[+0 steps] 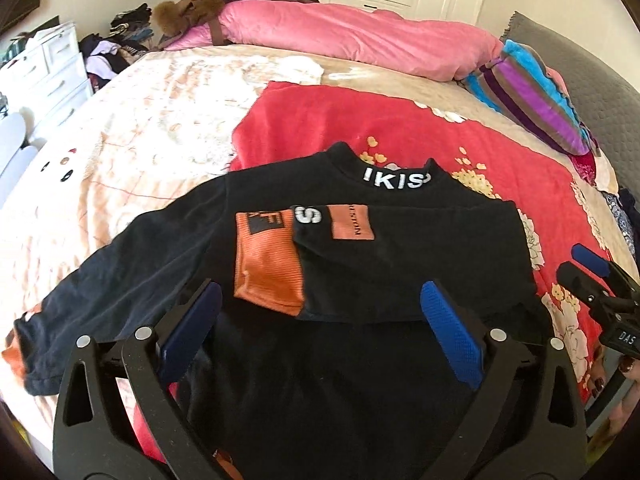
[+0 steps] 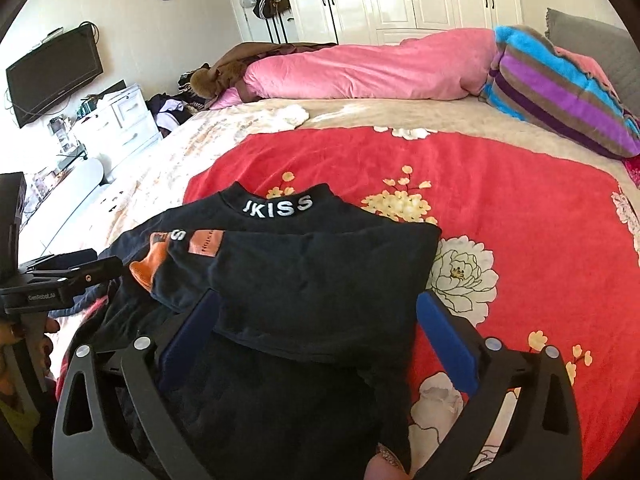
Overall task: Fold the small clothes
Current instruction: 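Move the left tool to the other sleeve's orange cuff and grasp it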
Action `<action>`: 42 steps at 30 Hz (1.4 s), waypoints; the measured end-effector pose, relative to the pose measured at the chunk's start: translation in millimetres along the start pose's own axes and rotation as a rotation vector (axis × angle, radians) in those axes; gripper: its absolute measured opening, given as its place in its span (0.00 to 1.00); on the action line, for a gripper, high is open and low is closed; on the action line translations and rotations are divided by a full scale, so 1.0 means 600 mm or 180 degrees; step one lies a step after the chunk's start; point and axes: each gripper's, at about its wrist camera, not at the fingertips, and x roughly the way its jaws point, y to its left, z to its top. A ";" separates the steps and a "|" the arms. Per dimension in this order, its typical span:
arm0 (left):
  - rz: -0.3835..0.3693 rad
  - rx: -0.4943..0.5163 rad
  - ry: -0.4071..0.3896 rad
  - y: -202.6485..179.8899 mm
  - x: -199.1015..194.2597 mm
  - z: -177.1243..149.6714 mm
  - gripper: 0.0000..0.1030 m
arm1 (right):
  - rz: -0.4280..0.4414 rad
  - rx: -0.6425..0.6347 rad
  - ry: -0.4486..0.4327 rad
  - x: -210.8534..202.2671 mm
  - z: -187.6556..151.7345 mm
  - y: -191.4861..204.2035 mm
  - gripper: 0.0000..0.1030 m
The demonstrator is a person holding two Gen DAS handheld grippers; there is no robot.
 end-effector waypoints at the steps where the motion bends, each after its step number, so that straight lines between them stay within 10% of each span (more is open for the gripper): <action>1: 0.0013 -0.0012 -0.0008 0.003 -0.003 0.000 0.91 | 0.0004 -0.0016 -0.0019 -0.004 0.002 0.006 0.96; 42: 0.0582 -0.1634 -0.0346 0.398 -0.180 -0.116 0.91 | 0.0477 -0.0601 0.0145 -0.012 0.008 0.341 0.96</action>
